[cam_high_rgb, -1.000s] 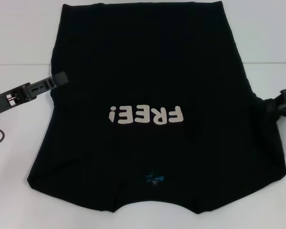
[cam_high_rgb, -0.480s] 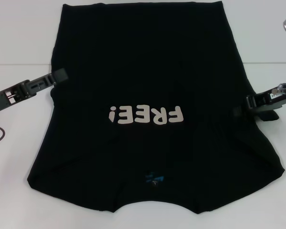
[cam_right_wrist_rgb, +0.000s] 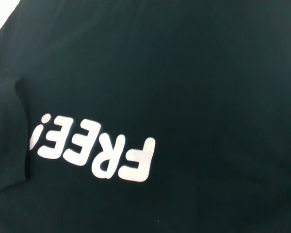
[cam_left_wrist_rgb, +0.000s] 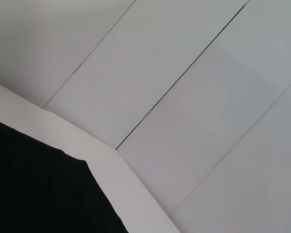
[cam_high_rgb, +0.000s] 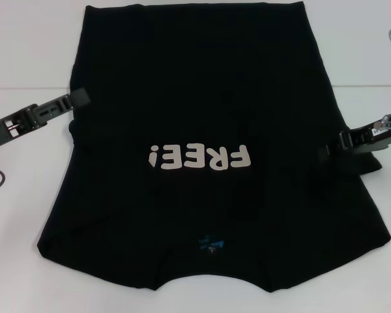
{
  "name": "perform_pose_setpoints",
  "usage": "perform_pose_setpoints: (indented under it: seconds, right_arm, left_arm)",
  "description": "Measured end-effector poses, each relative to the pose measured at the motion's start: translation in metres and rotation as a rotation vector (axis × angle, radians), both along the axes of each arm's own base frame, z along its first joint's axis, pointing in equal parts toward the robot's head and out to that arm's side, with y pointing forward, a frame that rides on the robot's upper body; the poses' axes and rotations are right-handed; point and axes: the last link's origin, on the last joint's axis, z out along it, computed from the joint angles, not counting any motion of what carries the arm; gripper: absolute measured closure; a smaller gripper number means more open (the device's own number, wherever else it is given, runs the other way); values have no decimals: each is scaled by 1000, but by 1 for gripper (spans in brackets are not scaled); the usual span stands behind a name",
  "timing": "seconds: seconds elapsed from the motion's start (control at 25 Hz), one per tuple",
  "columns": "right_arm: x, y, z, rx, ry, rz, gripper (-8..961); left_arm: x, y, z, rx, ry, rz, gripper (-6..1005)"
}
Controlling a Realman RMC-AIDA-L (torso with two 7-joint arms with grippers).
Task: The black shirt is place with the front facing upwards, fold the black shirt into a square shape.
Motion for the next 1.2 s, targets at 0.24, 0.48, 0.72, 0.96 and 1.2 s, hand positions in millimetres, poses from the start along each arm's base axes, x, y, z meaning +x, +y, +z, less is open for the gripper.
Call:
perform_pose_setpoints:
  seconds: [0.24, 0.48, 0.72, 0.96, 1.2]
  right_arm:
    - [0, 3, 7, 30, 18, -1, 845]
    - [11, -2, 21, 24, 9, -49, 487]
    - [45, -14, 49, 65, -14, -169, 342]
    - [63, -20, 55, 125, 18, -209, 309]
    - [56, -18, 47, 182, 137, -144, 308]
  left_arm:
    - [0, 0, 0, 3, -7, 0, 398]
    - [0, -1, -1, -3, -17, 0, 399]
    - [1, -1, 1, 7, -28, 0, 400]
    - [3, 2, 1, 9, -28, -4, 401]
    - [1, 1, 3, -10, -36, 14, 402]
